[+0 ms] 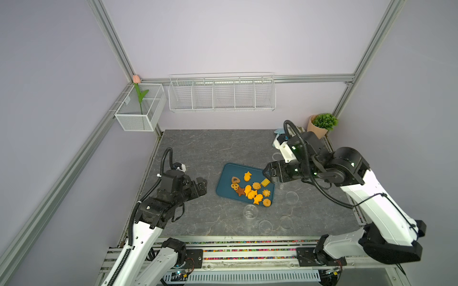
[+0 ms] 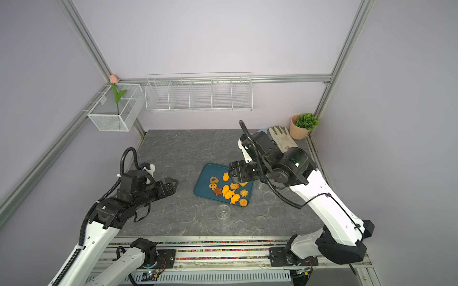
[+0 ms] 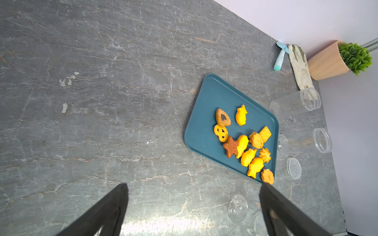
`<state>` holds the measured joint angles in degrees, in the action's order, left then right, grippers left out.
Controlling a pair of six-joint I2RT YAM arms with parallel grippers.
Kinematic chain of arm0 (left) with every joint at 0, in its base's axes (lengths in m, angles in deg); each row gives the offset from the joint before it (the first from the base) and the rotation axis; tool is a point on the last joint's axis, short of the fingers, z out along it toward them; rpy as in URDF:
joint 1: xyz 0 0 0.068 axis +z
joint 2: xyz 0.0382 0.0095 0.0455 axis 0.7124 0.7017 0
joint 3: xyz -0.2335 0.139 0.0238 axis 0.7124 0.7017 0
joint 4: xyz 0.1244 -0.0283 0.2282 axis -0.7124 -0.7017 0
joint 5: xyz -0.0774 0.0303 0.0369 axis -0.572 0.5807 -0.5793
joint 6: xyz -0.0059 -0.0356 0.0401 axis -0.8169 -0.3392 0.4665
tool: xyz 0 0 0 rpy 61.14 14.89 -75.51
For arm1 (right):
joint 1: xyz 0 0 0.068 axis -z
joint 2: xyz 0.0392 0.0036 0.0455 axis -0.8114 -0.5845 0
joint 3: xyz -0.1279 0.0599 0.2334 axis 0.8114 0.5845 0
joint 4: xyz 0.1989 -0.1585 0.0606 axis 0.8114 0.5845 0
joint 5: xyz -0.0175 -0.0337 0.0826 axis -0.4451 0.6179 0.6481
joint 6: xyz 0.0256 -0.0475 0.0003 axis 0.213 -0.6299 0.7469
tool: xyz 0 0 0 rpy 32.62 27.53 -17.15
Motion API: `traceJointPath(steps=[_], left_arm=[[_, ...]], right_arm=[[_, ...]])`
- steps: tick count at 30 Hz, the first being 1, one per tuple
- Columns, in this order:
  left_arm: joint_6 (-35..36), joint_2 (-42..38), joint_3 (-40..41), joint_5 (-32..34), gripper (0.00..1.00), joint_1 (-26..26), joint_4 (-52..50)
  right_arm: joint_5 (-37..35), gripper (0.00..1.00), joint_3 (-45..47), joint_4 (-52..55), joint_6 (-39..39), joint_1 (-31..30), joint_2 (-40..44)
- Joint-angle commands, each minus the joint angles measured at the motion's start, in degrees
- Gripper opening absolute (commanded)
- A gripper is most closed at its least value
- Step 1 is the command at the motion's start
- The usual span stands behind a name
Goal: Pour the cookies out of the jar
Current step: Place the jar at the center of the board, then reset both arms
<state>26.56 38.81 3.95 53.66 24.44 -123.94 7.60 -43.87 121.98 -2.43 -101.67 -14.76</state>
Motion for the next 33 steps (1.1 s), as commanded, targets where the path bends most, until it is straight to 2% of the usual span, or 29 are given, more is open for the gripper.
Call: traceJointPath(steps=[1,8,14,18,28,33], left_arm=[[-0.6,-0.5,-2.0,1.0,1.00,0.2,-1.5],[-1.1,-0.5,-2.0,0.9,1.00,0.2,-1.2],[-1.2,-3.2,-1.2,1.2,1.00,0.2,-1.4],[-0.9,-4.2,-1.0,1.8,1.00,0.2,-2.1],[0.6,-4.6,0.0,3.1,1.00,0.2,-2.3],[1.3,-4.0,0.1,4.0,1.00,0.3,-1.7]], right_arm=[[7.2,0.88,6.9,-8.3,0.2,4.1,5.2],[9.7,0.88,19.4,-16.9,0.3,9.3,14.8],[5.8,0.88,27.9,-24.5,-0.7,10.3,21.4],[1.4,0.88,32.1,-27.9,-2.0,10.4,25.3],[-16.3,0.88,46.0,-33.4,-3.7,10.4,36.7],[-20.0,0.88,51.6,-34.0,-5.5,10.4,40.6]])
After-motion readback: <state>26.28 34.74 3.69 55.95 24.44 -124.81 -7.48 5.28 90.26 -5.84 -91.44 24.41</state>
